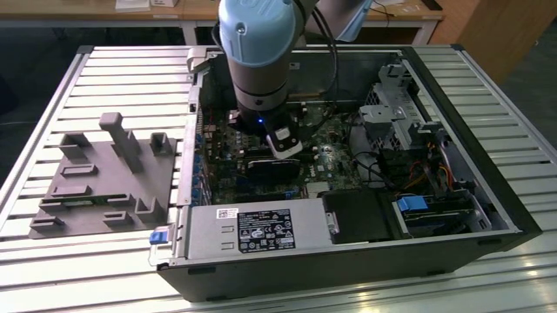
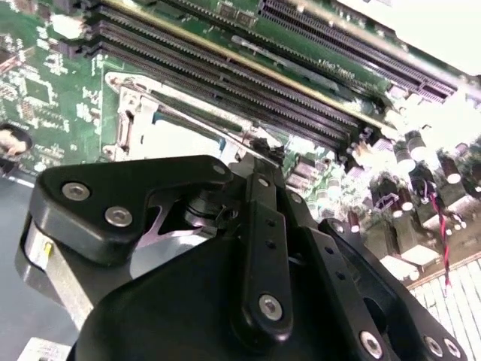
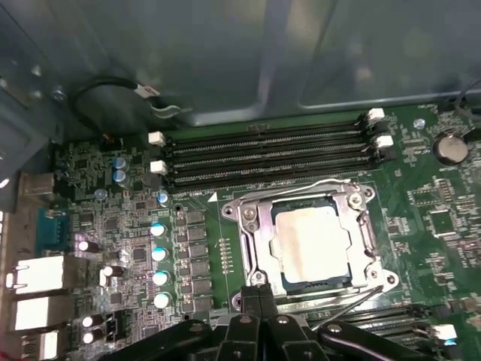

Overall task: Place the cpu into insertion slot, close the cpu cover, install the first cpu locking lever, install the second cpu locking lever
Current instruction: 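Install the second cpu locking lever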

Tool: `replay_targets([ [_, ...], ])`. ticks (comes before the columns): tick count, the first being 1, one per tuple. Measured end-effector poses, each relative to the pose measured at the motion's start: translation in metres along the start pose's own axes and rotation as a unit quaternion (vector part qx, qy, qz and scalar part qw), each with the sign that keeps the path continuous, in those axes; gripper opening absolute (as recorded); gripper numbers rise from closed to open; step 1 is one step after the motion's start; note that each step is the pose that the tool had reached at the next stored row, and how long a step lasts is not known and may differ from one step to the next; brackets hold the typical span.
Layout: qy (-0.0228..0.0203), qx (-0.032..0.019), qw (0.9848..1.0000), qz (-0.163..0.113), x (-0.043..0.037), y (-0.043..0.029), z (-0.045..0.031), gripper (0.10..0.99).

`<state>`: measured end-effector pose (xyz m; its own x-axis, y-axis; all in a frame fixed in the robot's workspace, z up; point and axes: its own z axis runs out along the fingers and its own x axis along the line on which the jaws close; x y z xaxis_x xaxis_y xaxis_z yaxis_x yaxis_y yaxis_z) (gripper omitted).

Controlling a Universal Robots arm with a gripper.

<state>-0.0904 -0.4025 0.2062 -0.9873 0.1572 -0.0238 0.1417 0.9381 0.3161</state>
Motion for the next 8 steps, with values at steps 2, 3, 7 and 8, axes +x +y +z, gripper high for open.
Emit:
replay_targets([
  [2, 0.0, 0.0, 1.0, 0.0, -0.0001, 0.0018, -0.0053, 0.102],
  [3, 0.0, 0.0001, 1.0, 0.0, -0.0002, 0.0026, -0.008, 0.102],
  [7, 0.0, 0.0001, 1.0, 0.0, -0.0005, 0.0061, -0.0183, 0.102],
  [8, 0.0, 0.0, 1.0, 0.0, -0.0005, 0.0069, -0.0206, 0.102],
])
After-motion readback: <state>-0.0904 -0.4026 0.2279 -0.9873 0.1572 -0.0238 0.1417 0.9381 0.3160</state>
